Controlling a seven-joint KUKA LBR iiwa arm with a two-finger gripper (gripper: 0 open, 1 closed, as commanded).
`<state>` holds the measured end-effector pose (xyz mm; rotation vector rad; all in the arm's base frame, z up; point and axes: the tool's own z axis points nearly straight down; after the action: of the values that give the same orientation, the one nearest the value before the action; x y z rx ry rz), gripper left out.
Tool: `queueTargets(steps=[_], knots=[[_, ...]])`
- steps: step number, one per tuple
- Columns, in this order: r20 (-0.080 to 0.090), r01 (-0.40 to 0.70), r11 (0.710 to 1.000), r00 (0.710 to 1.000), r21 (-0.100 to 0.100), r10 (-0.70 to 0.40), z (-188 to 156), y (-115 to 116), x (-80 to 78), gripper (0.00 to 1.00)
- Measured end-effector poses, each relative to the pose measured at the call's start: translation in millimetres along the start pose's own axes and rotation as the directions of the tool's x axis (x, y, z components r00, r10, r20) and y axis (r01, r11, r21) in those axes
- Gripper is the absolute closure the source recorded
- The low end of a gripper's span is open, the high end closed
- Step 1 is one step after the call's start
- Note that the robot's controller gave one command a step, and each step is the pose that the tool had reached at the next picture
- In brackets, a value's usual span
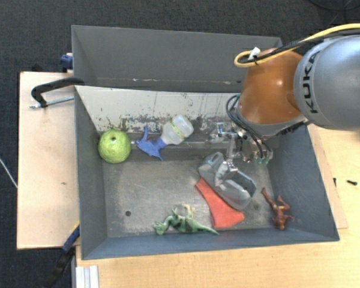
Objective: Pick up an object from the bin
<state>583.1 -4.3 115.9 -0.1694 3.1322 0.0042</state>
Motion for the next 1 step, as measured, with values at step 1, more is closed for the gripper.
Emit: queueTargets(steps=[1], knots=[[0.004,-0.1,0.995,0.995,-0.001,0.1,39.7,2.2,-9.6,1.0]])
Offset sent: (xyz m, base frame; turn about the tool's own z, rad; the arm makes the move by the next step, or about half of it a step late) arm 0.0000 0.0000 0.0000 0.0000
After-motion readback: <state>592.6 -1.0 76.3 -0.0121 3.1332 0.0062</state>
